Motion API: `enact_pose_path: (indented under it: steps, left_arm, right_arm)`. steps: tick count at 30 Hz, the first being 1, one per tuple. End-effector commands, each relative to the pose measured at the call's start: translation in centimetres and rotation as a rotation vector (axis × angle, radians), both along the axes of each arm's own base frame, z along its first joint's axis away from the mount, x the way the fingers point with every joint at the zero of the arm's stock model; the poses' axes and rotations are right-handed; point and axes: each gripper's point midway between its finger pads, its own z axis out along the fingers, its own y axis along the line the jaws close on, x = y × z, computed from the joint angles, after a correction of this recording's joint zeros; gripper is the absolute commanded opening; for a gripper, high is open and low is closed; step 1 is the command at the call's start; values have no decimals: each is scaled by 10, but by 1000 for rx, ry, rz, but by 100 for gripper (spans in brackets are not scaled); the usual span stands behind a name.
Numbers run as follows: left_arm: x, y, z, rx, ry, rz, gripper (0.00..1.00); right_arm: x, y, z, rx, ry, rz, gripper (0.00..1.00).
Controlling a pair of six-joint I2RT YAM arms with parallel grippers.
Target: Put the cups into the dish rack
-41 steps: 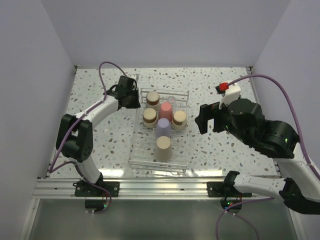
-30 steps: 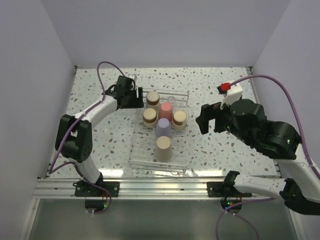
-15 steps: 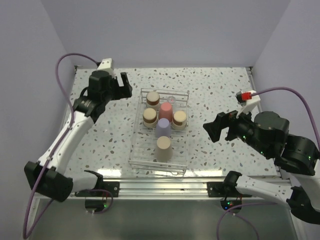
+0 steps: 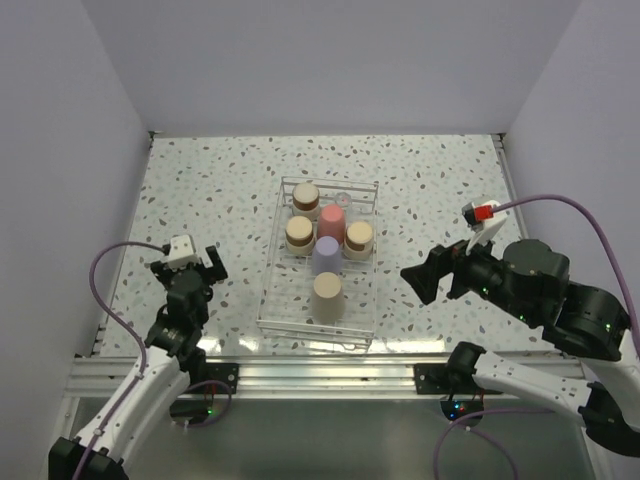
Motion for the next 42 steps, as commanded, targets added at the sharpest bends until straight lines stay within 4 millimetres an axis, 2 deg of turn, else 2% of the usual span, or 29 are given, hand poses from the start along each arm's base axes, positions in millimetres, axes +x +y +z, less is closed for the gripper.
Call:
enact_pose_path:
  steps: [1, 3, 4, 5, 6, 8, 10, 11, 13, 14, 16, 17, 18, 19, 20, 21, 22, 23, 24, 25, 26, 29, 30, 31, 38, 42]
  left_arm:
    - [3, 24, 26, 13, -235, 133, 100]
    - [1, 30, 20, 15, -258, 170, 100]
    - [-4, 33, -2, 23, -229, 183, 100]
    - [-8, 40, -12, 27, -218, 224, 100]
    - [-6, 39, -4, -11, -281, 230, 100]
    - [-5, 42, -16, 26, -231, 238, 100]
    - [3, 42, -3, 29, -269, 238, 100]
    - [7, 43, -11, 55, -225, 232, 100]
    - [17, 46, 1, 59, -257, 228, 100]
    - [23, 42, -5, 71, -234, 192, 100]
    - [31, 44, 9, 70, -288, 189, 100]
    - [36, 44, 2, 83, -261, 175, 100]
    - [45, 43, 12, 84, -283, 171, 100]
    - [48, 44, 12, 94, -277, 169, 100]
    - [55, 39, 6, 106, -252, 131, 100]
    - [63, 36, 15, 123, -272, 110, 100]
    - [68, 33, 17, 135, -276, 86, 100]
    - [75, 23, 10, 148, -256, 22, 100]
    - [80, 18, 16, 147, -291, -9, 100]
    - [81, 14, 13, 149, -294, -35, 100]
    - [82, 9, -1, 150, -269, -65, 100]
    - [80, 15, 8, 180, -322, -37, 100]
    - [80, 14, -7, 173, -252, -42, 100]
    - [84, 13, -2, 163, -268, -41, 100]
    - [99, 11, -3, 174, -239, -54, 100]
    - [99, 12, -7, 176, -225, -52, 100]
  right_arm:
    - [-2, 8, 12, 42, -20, 37, 98]
    - [-3, 9, 10, 27, -17, 49, 98]
    - [-3, 9, 8, 21, -14, 50, 98]
    - [-3, 9, 7, 19, -13, 50, 98]
    - [-4, 10, 5, 17, -7, 58, 98]
    - [-6, 11, 6, 29, -7, 67, 98]
    - [-8, 14, 8, 44, -5, 82, 98]
    - [-8, 16, 8, 46, -5, 89, 98]
    - [-7, 18, 7, 43, -5, 93, 98]
    - [-7, 19, 6, 37, -2, 98, 98]
    - [-5, 21, 5, 24, -6, 101, 98]
    - [-4, 21, 4, 16, -7, 103, 98]
    - [-3, 24, 1, 2, 3, 107, 98]
    - [-2, 24, -1, -8, 7, 106, 98]
    - [-2, 25, -3, -17, 9, 112, 98]
    - [-1, 29, -7, -30, 25, 121, 98]
    - [-1, 30, -7, -32, 27, 126, 98]
    - [-1, 32, -8, -35, 31, 132, 98]
    - [-3, 36, -8, -33, 40, 147, 98]
    - [-1, 39, -9, -34, 48, 150, 98]
    - [-1, 40, -9, -34, 52, 152, 98]
    - [1, 45, -13, -42, 69, 153, 98]
    - [1, 46, -15, -47, 77, 153, 98]
    - [2, 48, -17, -59, 84, 154, 98]
    - [14, 49, -26, -122, 90, 120, 98]
    - [17, 54, -26, -117, 91, 118, 98]
